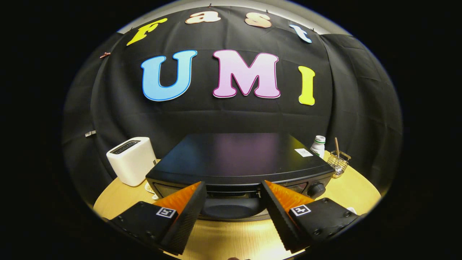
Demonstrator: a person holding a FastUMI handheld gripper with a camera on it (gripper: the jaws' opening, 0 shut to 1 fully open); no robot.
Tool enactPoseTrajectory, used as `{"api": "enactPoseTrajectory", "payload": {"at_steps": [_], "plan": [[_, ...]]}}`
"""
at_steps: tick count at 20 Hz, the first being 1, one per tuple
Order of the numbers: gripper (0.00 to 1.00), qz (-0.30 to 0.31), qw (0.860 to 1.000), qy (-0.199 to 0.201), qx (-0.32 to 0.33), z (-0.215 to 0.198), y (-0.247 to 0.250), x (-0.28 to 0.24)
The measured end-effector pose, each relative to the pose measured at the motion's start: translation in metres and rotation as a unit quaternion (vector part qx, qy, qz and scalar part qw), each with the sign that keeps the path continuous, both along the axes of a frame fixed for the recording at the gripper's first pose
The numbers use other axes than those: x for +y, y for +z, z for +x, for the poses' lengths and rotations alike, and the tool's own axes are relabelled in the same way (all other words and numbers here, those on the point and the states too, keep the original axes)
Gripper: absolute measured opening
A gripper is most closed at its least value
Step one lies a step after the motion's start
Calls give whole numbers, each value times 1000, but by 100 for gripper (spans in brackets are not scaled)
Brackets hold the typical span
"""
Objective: Open the toaster oven, put the food inside, and close the toaster oven door.
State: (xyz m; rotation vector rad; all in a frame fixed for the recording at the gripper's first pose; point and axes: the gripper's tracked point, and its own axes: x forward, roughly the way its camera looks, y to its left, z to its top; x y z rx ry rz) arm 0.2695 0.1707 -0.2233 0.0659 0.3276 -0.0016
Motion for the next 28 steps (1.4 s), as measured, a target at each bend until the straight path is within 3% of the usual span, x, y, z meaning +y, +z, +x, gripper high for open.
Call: {"api": "enactPoseTrajectory", "payload": {"at_steps": [11, 15, 19, 28], "plan": [[98, 12, 997, 36, 62, -91, -43, 2], [97, 8, 992, 53, 111, -126, -82, 2], [98, 0, 979, 73, 192, -159, -136, -8], [98, -3, 975, 110, 192, -190, -94, -83]]}}
